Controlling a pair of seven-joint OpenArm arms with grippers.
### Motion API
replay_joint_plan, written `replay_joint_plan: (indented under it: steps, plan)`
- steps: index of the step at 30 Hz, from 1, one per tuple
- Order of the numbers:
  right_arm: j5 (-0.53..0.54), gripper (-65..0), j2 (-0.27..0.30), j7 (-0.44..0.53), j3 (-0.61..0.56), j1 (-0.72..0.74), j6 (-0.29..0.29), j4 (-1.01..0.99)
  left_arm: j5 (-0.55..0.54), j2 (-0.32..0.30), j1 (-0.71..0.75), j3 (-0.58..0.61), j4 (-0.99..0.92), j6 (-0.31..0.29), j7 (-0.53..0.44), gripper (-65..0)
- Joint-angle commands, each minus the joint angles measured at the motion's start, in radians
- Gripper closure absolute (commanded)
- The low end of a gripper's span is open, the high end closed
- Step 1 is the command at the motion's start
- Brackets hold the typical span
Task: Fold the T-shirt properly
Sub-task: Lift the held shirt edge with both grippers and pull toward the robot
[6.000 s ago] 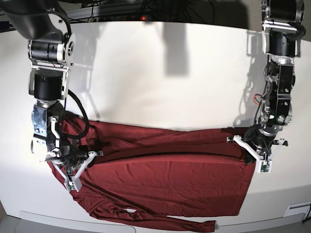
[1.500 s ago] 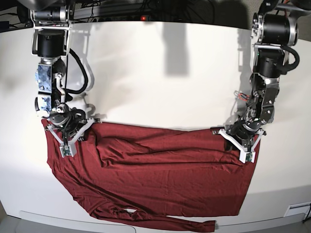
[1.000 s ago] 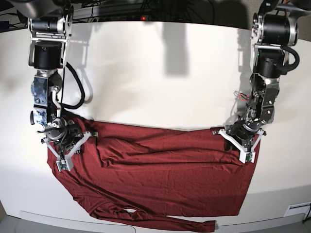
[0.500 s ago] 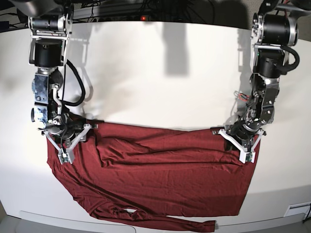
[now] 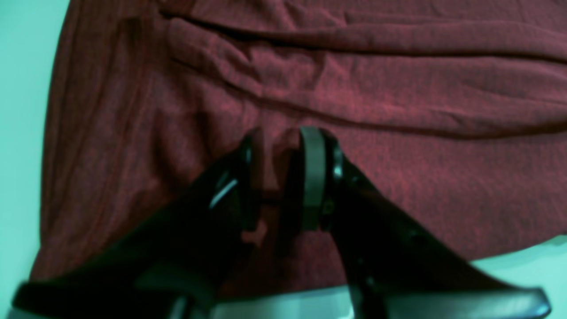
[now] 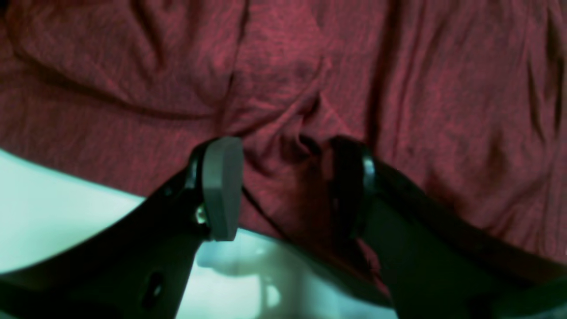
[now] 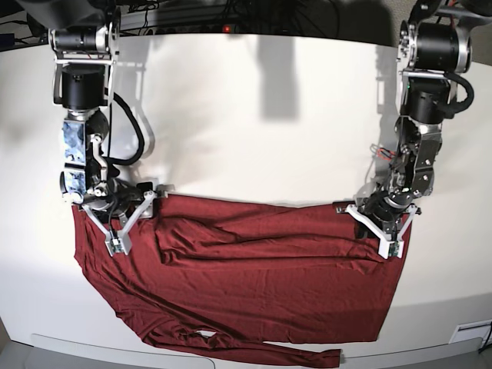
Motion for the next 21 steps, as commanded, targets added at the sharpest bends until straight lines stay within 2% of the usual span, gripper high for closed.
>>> replay_joint_plan:
  steps: [1,4,11,13,17,21]
  plan:
    - [0.04,-33.0,0.012,0.022,0.002,0.028,0.004,0.018,-0.002,-0.006,-0.025,-0.003,0.016,-0.005,-0.012,-14.0]
    - [0.08,-33.0,0.01,0.018,0.002,0.027,0.008,0.02,-0.002,-0.006,-0.025,-0.003,0.016,-0.005,-0.012,-14.0]
    - [0.067,-32.8,0.006,-0.015,0.002,0.027,0.01,0.019,-0.003,-0.006,-0.025,-0.003,0.016,-0.005,-0.013,-14.0]
    - [0.035,-28.6,0.006,-0.014,0.002,0.027,0.009,0.019,-0.003,-0.006,-0.025,-0.003,0.016,-0.005,-0.012,-14.0]
    - [0.005,-15.5,0.005,-0.001,0.002,0.02,0.004,0.019,-0.003,-0.006,-0.025,-0.003,0.016,-0.005,-0.012,-14.0]
    - [-0.01,-7.4,0.003,0.006,0.002,0.01,-0.011,0.013,-0.003,-0.006,-0.025,-0.003,0.016,-0.005,-0.012,-14.0]
